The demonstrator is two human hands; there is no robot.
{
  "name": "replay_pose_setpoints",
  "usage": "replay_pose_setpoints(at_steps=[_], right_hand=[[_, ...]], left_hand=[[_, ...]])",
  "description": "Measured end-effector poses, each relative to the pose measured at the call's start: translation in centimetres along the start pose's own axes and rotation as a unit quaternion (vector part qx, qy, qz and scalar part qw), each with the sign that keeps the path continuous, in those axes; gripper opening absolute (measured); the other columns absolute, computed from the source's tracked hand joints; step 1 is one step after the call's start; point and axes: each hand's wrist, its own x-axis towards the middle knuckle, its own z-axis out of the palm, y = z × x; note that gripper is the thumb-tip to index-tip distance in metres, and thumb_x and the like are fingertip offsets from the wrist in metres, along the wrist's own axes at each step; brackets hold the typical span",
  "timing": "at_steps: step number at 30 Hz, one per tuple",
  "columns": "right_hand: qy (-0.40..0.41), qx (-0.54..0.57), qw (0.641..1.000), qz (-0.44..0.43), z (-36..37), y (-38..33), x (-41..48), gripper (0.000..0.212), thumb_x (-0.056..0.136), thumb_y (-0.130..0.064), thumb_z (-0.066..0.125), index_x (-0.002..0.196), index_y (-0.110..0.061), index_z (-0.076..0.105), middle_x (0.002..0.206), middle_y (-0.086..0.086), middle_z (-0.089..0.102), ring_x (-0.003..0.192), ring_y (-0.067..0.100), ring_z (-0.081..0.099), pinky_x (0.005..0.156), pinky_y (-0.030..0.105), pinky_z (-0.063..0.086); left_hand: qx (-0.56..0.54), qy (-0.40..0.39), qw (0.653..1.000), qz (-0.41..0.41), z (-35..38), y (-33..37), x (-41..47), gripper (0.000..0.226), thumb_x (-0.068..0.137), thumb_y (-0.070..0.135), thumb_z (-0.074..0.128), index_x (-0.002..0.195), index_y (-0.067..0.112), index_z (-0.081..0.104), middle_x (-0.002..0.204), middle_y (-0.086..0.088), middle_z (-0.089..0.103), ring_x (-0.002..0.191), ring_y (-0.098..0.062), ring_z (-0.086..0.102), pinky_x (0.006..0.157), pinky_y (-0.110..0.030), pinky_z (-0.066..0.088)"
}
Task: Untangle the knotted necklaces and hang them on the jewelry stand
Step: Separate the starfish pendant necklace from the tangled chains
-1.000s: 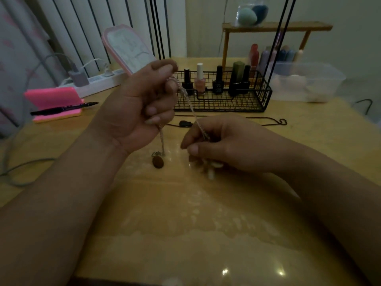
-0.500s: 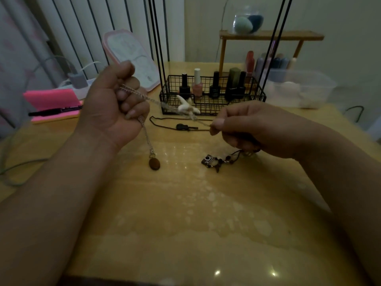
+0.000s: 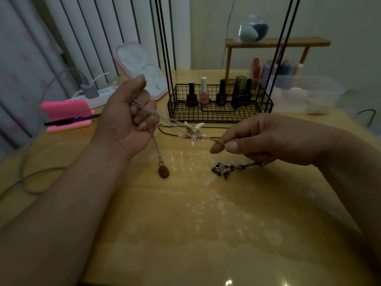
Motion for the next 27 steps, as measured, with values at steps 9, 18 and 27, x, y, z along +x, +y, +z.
replay_pose_setpoints(at_steps=[9,18,27], right_hand=[[0.109,0.162,0.977,-0.085,0.3,-0.1,0.4,0.015,0.087,-0.023,0.047,0.085,-0.016,0.060,0.093,0.005,0.069,0.074,0.018,0.058,0.057,0.025,0.044],[0.214,0.160,0.953,-0.140,1.3,-1.3,0.7,0.025,0.085,-0.030,0.063,0.061,-0.029,0.059,0.079,0.002,0.069,0.060,0.015,0.051,0.052,0.023,0.037],[0.202,0.145,0.960,-0.130,1.3,-0.4,1.2,0.019,0.088,-0.018,0.061,0.071,-0.017,0.053,0.070,0.004,0.061,0.059,0.016,0.048,0.051,0.026,0.035]], left_hand=[[0.222,-0.068,0.972,-0.035,1.4,-0.3,-1.2,0.015,0.099,0.026,0.061,0.105,0.013,0.064,0.056,0.004,0.029,0.044,-0.010,0.031,0.040,-0.024,0.033],[0.421,-0.168,0.882,-0.129,4.1,-2.3,-2.4,0.030,0.089,0.046,0.068,0.104,0.020,0.070,0.066,-0.006,0.060,0.044,-0.016,0.040,0.042,-0.026,0.039],[0.371,-0.176,0.905,-0.111,4.4,-2.8,-2.5,0.019,0.094,0.036,0.062,0.101,0.021,0.071,0.066,-0.006,0.056,0.046,-0.012,0.043,0.046,-0.025,0.045]])
